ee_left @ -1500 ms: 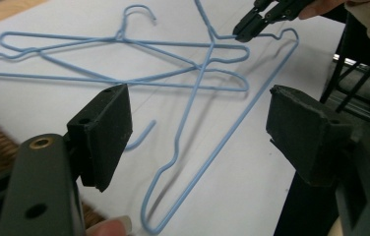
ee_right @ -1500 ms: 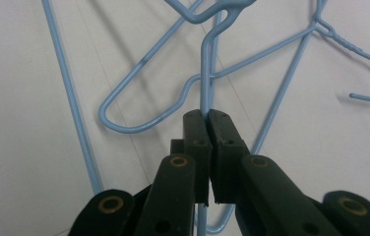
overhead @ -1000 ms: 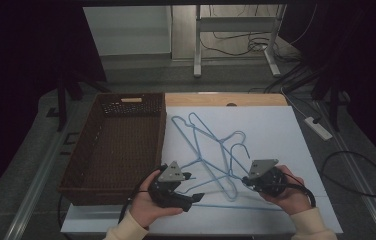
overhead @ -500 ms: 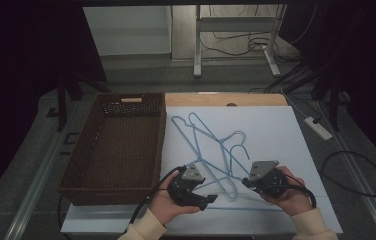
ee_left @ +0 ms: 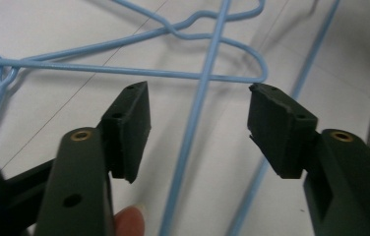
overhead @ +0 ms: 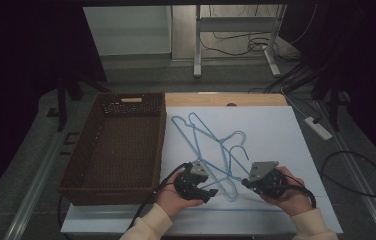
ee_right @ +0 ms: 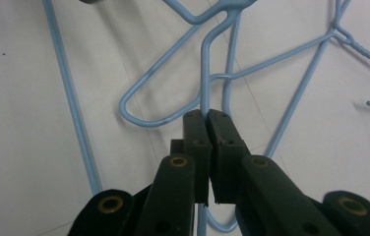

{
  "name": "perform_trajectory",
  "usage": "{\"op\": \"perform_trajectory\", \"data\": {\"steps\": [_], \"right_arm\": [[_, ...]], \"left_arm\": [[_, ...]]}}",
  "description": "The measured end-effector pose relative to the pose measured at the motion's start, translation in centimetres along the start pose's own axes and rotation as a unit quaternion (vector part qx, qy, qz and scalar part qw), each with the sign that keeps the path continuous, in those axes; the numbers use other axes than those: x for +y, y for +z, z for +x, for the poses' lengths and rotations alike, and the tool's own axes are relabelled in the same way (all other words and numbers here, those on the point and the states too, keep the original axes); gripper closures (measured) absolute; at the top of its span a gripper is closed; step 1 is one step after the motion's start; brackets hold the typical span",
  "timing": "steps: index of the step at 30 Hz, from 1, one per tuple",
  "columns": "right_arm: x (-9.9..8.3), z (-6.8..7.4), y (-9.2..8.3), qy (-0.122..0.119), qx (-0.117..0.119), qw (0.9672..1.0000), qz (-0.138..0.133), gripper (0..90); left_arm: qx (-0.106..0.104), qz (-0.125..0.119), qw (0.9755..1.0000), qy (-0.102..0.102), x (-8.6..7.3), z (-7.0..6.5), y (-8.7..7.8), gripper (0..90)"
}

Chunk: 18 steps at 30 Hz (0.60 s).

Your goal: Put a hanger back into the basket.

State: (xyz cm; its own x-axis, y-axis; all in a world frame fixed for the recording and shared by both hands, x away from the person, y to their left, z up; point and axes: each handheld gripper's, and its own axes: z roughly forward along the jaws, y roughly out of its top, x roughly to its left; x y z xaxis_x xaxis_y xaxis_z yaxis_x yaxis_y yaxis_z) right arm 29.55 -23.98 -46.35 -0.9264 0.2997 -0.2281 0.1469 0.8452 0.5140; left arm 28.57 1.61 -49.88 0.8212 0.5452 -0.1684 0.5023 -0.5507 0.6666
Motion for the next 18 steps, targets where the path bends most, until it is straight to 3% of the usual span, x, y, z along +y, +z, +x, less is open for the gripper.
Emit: {"op": "perform_trajectory", "data": {"steps": [6,8,13,18], "right_arm": [[0.1,0.1,0.1,-0.001,0.005,1.0,-0.002,87.9],[0.2,0.2,0.0,-0.002,0.007,1.0,-0.003,87.9],[0.2,0.1,0.0,0.001,0.01,0.9999,-0.006,87.8],[0.2,0.1,0.0,0.004,0.012,0.9999,-0.009,87.6]], "left_arm": [[0.004,0.002,1.0,0.007,0.0,0.3,0.7,58.8],[0.002,0.011,0.9999,0.011,0.0,0.5,1.0,60.5],[-0.011,0.015,0.9997,0.018,-0.2,0.6,1.2,77.9],[-0.025,0.012,0.9992,0.03,-0.2,0.4,0.9,81.9]]}}
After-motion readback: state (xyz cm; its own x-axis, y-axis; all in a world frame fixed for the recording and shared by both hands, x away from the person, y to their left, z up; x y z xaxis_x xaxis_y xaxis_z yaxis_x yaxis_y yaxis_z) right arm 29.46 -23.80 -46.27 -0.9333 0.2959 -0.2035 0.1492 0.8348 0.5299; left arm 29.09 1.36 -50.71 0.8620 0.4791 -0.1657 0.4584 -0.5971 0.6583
